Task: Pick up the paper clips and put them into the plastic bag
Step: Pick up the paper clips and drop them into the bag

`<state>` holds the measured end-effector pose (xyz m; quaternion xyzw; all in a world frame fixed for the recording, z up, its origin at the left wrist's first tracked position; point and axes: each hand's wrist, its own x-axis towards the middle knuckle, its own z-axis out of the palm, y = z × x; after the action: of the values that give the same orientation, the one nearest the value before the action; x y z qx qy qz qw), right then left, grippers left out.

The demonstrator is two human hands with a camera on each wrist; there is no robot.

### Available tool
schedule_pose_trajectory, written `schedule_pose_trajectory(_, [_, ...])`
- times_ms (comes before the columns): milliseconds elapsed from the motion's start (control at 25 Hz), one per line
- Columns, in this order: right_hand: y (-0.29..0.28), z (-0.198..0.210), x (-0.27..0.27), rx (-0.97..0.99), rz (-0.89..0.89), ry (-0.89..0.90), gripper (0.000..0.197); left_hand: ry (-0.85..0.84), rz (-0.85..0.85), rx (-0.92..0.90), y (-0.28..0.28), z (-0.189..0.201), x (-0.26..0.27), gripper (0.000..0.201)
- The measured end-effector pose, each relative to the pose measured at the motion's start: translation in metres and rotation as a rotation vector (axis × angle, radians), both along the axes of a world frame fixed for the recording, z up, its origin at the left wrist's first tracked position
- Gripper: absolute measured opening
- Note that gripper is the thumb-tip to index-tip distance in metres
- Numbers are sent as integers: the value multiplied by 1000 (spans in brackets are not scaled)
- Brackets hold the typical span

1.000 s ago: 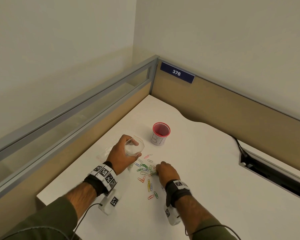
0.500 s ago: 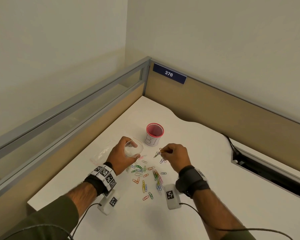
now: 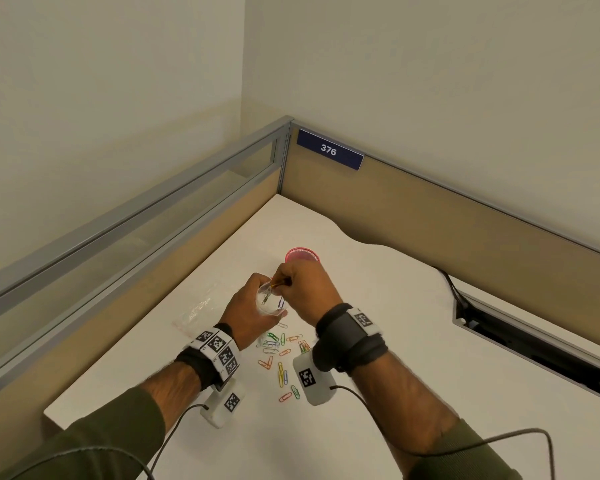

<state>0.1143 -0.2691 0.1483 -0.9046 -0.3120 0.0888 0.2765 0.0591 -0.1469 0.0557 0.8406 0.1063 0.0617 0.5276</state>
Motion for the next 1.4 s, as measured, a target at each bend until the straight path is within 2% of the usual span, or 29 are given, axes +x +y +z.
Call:
schedule_pose_trajectory(200, [10,-9,-3,-145,47,2,19,-6,25,30,-4,5,3,48])
schedule_pose_trajectory(320, [6,2,-3,-51,33,-38,15,-28,6,15,-3,7,-1,47])
schedule_pose_trajectory(440, [-17,0,11,64,-87,-90,14,-55,-23,-34,4,6,-7,43])
schedule_pose_trajectory(520, [-43,-25,29,-16,-177,-76,17,-74,-10,-37,10,7,-12,42])
schedule_pose_trajectory(600, [-71,-66,40,-226,-250,22,22,-95,14,-39,17,8,-17,42])
schedule_pose_trajectory(680, [-97,-108,35,-408,-293,149,32,-107,48,-42,26,7,-23,42])
schedule_pose_trajectory(800, [-113,-150,17,-520,-325,218,37,-101,94,-45,37,3,-31,43])
schedule_pose_trajectory(920, [-96,-167,0,-505,-289,194,31,-86,113,-40,42,-2,-32,43])
schedule_pose_trajectory(1080, [-81,-162,-13,-442,-227,261,30,-82,110,-42,38,-4,-30,44])
schedule_pose_trajectory(1200, [-93,-161,-26,-424,-294,343,60,-90,102,-45,35,-3,-27,44])
schedule_pose_trajectory(1280, [-96,-169,-39,-454,-348,362,68,-90,101,-50,34,-3,-27,44])
schedule_pose_trajectory(1400, [-77,-177,-42,-343,-462,367,49,-87,99,-55,31,-3,-26,44])
